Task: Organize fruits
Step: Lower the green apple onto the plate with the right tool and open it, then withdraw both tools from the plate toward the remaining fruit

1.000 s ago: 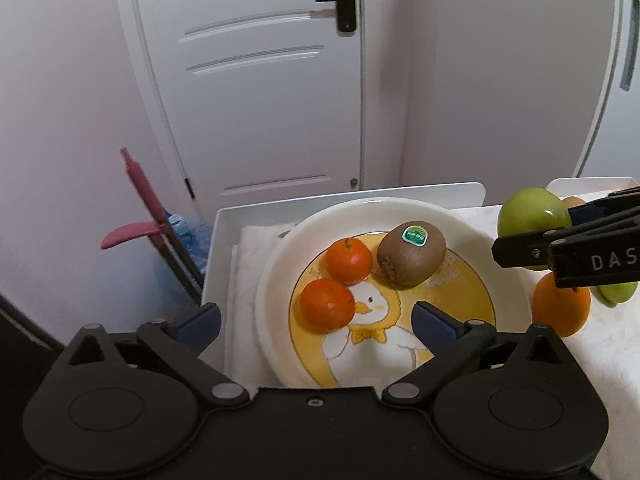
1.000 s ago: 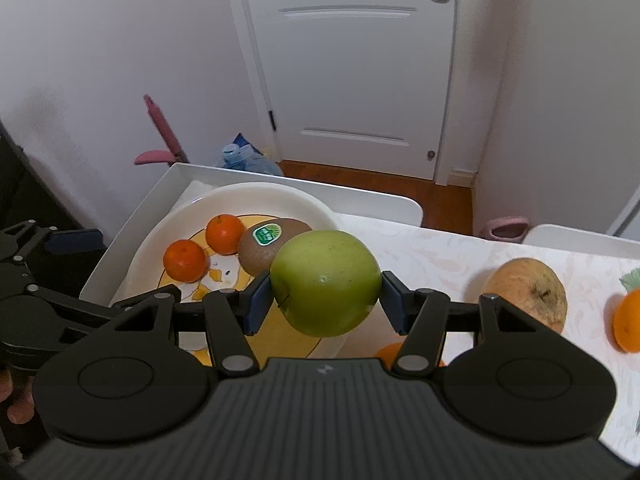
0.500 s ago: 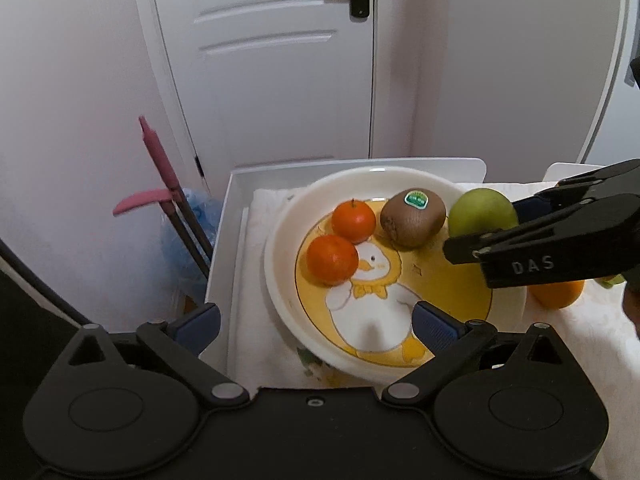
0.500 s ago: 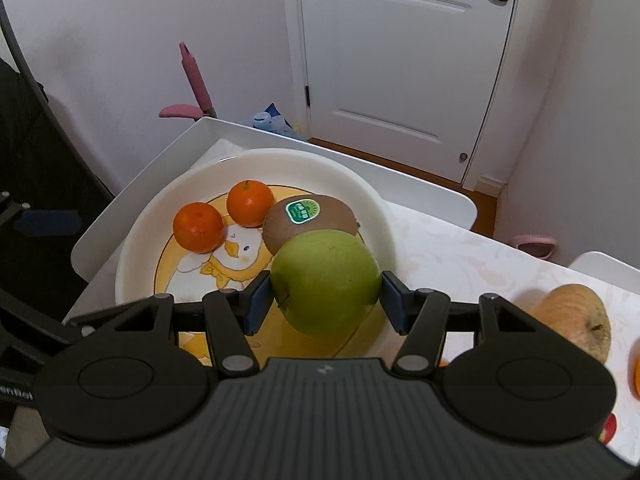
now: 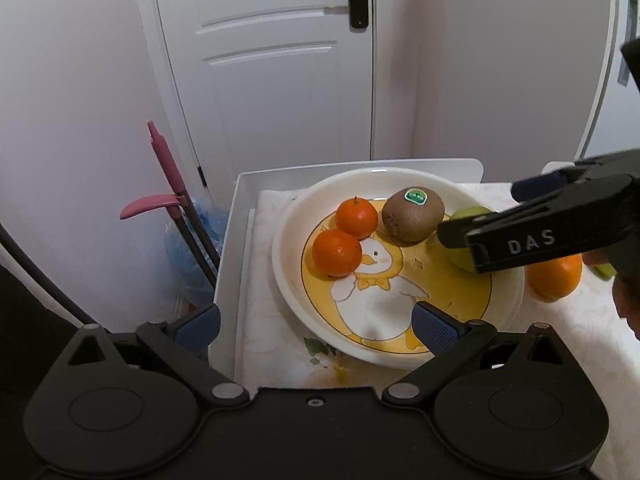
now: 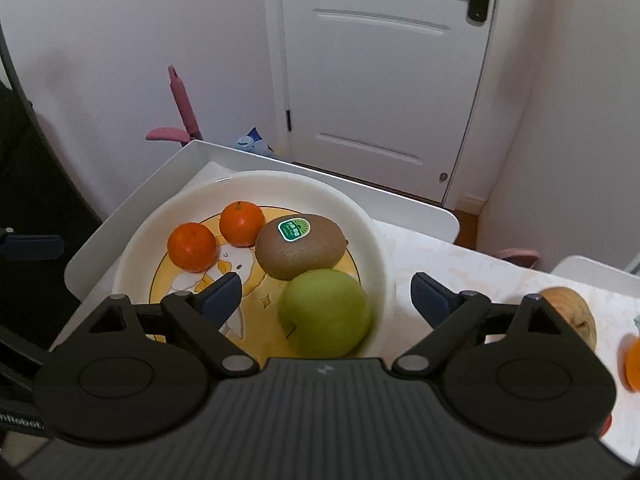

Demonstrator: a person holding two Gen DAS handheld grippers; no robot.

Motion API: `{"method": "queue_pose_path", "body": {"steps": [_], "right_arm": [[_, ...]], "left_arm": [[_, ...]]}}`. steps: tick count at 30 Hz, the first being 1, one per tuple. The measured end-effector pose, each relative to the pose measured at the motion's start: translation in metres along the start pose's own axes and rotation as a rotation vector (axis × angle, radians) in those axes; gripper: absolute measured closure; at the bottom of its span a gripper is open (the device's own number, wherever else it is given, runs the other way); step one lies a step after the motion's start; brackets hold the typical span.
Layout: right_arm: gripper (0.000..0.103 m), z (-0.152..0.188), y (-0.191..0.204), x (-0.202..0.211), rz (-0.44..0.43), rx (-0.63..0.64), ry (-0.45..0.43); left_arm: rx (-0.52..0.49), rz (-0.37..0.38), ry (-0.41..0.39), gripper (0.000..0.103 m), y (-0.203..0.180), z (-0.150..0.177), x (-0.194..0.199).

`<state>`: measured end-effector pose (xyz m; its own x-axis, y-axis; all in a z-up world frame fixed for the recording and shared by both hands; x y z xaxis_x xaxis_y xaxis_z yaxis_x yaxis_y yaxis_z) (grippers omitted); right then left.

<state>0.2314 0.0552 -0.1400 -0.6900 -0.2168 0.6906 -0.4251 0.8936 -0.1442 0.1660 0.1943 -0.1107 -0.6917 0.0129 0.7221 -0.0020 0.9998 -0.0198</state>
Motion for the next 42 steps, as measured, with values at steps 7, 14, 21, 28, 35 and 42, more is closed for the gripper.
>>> {"method": "queue_pose_path", "body": {"steps": [7,14,21,28,35,42], "right_arm": [[0.0,0.006,-0.006,0.022,0.014,-0.069,-0.003],[0.0,0.014,-0.005,0.053,0.027,-0.126,-0.019],[0.0,0.021,-0.012,0.092,0.063,-0.153,-0.046],[0.0,0.037,-0.023,0.135,0.104,-0.2,-0.054],[0.0,0.061,-0.049,0.167,0.143,-0.24,-0.071],[0.0,0.087,-0.093,0.19,0.152,-0.248,-0.071]], "left_arm": [[-0.018,0.002,-0.012,0.0,-0.005,-0.001,0.01],[-0.015,0.058,-0.027,0.0,-0.011,-0.001,0.031],[0.004,0.061,-0.054,0.0,-0.015,-0.004,0.052],[-0.005,0.094,-0.063,0.0,-0.026,-0.009,0.075],[-0.037,0.109,-0.104,0.0,-0.053,-0.008,0.098],[-0.036,0.091,-0.121,0.0,-0.095,-0.006,0.113]]}}
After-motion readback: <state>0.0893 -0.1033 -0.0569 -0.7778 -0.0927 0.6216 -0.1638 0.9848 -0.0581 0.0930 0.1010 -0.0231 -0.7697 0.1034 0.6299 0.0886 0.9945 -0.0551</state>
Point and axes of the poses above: each gripper's, at about its wrist camera, not at the fingertips, and x roughly against the way its jaws point, y to its left, z to its underside, the point moved 2 cm from there along -x, roughly the way its jaws point, and after that the axes turned 8 degrees about x, right-handed, at the moved point
